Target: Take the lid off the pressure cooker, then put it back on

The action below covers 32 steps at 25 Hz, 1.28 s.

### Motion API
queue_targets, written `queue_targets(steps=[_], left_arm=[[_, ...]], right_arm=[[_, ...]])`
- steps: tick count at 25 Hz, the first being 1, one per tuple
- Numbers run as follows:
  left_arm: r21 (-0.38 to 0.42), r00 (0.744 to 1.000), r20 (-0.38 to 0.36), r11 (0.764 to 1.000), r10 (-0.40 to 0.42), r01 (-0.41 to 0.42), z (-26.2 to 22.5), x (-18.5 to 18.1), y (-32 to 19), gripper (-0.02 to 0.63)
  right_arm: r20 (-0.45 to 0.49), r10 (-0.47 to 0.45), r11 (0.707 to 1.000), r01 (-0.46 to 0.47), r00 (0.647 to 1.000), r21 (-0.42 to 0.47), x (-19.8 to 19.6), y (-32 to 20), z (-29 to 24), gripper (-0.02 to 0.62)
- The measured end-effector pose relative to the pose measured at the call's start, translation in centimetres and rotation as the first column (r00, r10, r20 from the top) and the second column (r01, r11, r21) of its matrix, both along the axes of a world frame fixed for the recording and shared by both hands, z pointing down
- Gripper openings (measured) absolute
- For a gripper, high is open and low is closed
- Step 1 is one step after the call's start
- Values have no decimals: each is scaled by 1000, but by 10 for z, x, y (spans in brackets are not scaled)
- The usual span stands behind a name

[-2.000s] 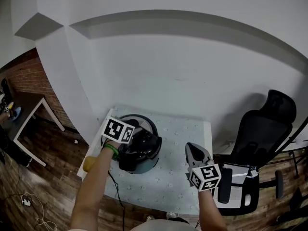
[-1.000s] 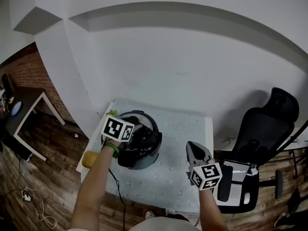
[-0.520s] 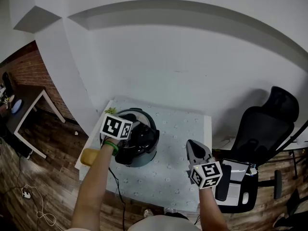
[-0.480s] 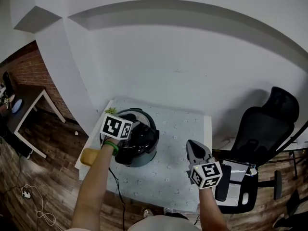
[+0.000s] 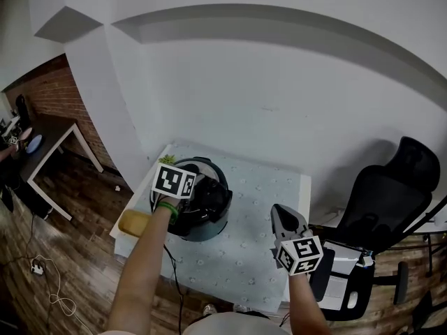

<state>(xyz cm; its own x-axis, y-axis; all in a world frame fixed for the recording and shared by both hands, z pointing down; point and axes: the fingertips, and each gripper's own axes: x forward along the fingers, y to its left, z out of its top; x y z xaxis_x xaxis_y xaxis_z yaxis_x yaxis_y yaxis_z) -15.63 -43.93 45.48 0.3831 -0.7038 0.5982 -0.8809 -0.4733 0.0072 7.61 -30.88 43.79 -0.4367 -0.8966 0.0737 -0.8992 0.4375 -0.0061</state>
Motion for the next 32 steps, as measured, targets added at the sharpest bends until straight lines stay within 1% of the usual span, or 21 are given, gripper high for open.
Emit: queue_targets(steps=[8,18,25,32], left_arm=[[3,996,1,996,-90,90,0,-5,-3,278],[-2,981,2,981,-192,192,-1,-10,-3,278],[-4,971,3,971,-240,240,0,-13,-3,278],[-2,966,2,966,-260,260,-1,-15,-4,278]], right_arm=[[-1,-57,998,57,998,9,2,-6,-3,0],[6,-76,997,76,997,1,14,-10,1,0],[15,-92,996,92,996,5,11,-10,0,0],[18,-84,996,84,996,7,15,-7,-1,0]])
